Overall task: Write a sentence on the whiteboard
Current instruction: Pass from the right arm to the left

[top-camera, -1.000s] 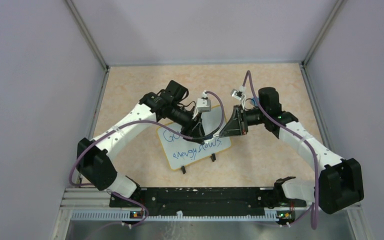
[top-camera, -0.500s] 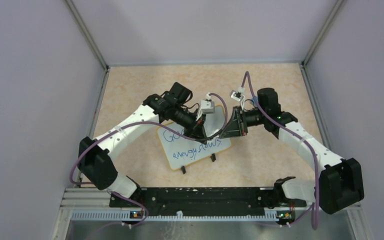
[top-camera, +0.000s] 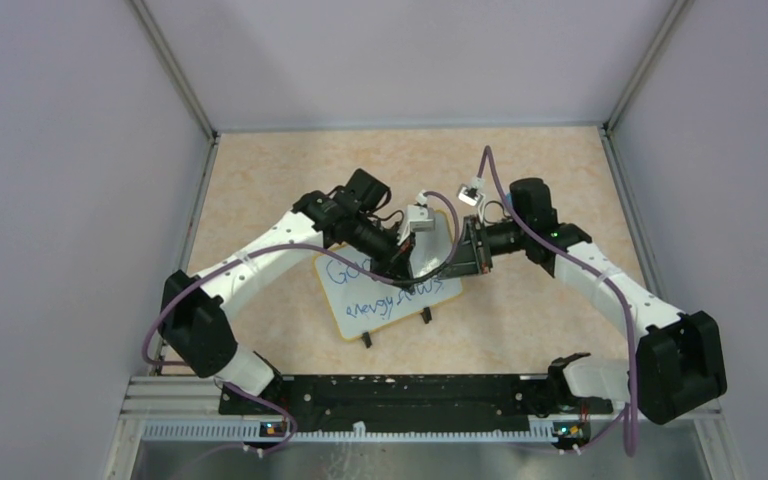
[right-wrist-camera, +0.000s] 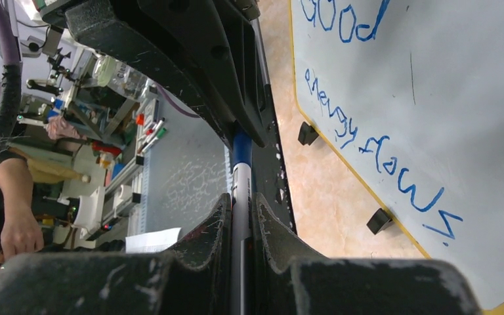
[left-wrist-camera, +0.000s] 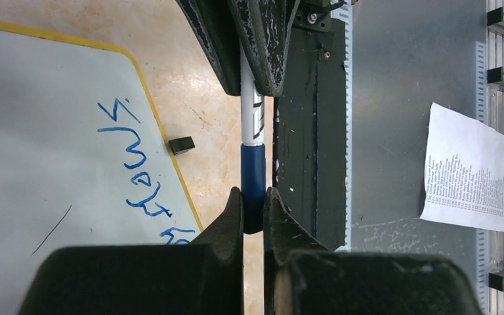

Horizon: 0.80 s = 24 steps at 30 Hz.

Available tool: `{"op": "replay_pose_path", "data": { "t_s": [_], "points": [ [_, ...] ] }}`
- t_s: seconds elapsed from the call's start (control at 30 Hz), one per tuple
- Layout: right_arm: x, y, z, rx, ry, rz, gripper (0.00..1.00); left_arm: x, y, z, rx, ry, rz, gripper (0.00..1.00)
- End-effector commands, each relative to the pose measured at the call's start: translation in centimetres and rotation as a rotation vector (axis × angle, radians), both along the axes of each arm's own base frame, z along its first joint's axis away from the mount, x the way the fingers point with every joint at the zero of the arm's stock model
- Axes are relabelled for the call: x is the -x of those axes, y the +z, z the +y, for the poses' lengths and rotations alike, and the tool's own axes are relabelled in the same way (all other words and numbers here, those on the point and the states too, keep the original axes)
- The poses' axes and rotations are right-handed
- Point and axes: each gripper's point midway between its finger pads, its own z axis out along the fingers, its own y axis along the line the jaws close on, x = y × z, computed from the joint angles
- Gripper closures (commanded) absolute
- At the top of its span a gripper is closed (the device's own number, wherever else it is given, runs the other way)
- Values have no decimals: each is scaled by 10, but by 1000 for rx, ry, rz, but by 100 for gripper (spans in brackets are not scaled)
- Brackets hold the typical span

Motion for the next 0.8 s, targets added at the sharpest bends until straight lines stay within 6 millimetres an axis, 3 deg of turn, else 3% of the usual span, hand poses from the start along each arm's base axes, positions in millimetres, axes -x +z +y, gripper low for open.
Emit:
{"op": "replay_pose_path", "data": {
  "t_s": [0.0, 0.27, 0.47, 0.57, 0.63, 0.7, 0.77],
  "points": [
    [6, 14, 19, -44, 78, -102, 100, -6, 54, -56, 255, -119, -177, 100],
    [10, 13, 21, -49, 96, -90, 100, -6, 73, -69, 300, -153, -212, 100],
    [-5, 24, 14, -22, 49, -157, 98, -3, 57, -51, 240, -137, -233, 100],
    [-23, 38, -3, -33, -18, -147, 83, -5, 44, -34, 177, -126, -301, 100],
    [-32, 45, -15, -34, -56, -142, 69, -8, 36, -21, 129, -124, -370, 100],
    [-33, 49, -23, -13, -73, -154, 52, -9, 34, -10, 90, -133, -434, 100],
    [-30, 54, -26, 7, -74, -174, 42, -9, 31, 0, 44, -164, -488, 100]
  ]
}}
